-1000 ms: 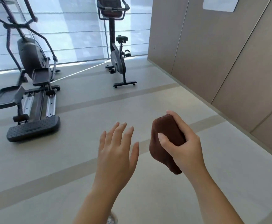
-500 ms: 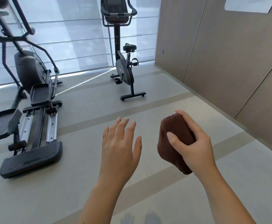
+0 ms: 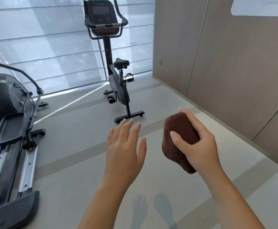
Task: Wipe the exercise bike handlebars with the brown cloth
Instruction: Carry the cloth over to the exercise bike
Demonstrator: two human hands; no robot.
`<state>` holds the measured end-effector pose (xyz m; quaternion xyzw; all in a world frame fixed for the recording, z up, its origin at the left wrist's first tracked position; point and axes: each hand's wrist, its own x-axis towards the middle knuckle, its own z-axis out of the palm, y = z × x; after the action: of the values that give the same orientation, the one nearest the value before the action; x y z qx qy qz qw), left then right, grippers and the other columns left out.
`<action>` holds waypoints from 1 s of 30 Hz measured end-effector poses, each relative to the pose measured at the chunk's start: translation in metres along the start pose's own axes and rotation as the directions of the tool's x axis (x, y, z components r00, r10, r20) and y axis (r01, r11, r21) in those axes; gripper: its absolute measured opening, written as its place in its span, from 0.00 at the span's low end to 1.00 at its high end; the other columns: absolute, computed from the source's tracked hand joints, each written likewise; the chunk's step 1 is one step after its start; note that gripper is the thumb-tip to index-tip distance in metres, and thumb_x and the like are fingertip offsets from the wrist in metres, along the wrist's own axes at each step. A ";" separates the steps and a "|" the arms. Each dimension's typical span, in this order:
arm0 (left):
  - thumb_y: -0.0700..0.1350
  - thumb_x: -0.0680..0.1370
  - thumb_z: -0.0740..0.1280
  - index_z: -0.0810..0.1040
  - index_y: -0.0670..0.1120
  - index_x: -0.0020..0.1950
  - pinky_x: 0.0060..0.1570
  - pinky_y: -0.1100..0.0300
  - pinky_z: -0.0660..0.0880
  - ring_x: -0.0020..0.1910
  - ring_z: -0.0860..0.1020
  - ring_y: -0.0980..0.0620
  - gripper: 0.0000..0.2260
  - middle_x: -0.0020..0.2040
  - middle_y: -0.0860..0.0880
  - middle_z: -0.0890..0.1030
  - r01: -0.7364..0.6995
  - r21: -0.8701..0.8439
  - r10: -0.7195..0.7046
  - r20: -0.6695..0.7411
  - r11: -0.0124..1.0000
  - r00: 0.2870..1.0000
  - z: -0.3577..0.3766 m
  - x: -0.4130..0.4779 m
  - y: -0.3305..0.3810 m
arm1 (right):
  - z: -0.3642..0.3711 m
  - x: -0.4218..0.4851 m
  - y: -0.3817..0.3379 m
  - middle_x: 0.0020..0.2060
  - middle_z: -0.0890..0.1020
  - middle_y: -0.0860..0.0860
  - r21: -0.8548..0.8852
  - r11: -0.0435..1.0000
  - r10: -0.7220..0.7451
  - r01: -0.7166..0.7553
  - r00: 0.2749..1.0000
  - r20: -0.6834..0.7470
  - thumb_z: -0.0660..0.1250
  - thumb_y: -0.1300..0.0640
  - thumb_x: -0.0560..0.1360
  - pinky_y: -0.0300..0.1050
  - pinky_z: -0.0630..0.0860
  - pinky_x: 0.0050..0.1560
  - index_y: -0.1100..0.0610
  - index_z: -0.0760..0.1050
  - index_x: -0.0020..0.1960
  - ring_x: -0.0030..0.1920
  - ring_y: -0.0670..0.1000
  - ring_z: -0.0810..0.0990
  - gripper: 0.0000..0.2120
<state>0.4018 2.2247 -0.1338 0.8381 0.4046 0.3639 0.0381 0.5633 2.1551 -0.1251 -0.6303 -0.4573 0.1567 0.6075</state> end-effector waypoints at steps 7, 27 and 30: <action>0.45 0.74 0.63 0.75 0.41 0.61 0.63 0.41 0.63 0.64 0.71 0.41 0.17 0.60 0.41 0.77 0.035 -0.013 -0.035 0.029 0.999 0.999 0.079 0.108 -0.055 | 0.045 0.131 0.057 0.53 0.78 0.39 -0.023 1.000 0.017 -0.016 0.998 0.055 0.72 0.51 0.68 0.26 0.74 0.44 0.37 0.69 0.64 0.51 0.37 0.75 0.27; 0.43 0.74 0.66 0.76 0.39 0.60 0.63 0.39 0.65 0.63 0.72 0.40 0.15 0.60 0.40 0.77 -0.013 -0.072 0.018 0.071 0.997 0.997 0.286 0.482 -0.241 | 0.206 0.546 0.177 0.54 0.78 0.41 -0.065 0.996 0.061 -0.060 0.998 0.018 0.68 0.48 0.65 0.24 0.71 0.46 0.41 0.70 0.64 0.53 0.39 0.76 0.27; 0.44 0.74 0.64 0.76 0.40 0.59 0.63 0.40 0.65 0.64 0.72 0.41 0.16 0.60 0.41 0.77 -0.007 -0.065 0.012 0.070 0.998 0.997 0.322 0.529 -0.259 | 0.218 0.602 0.204 0.55 0.78 0.40 -0.048 0.997 0.059 -0.057 0.998 0.025 0.68 0.48 0.65 0.21 0.69 0.45 0.42 0.71 0.64 0.53 0.36 0.75 0.27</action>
<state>0.6556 2.8455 -0.1557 0.8507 0.3869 0.3472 0.0778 0.7987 2.7847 -0.1411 -0.6553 -0.4503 0.1717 0.5816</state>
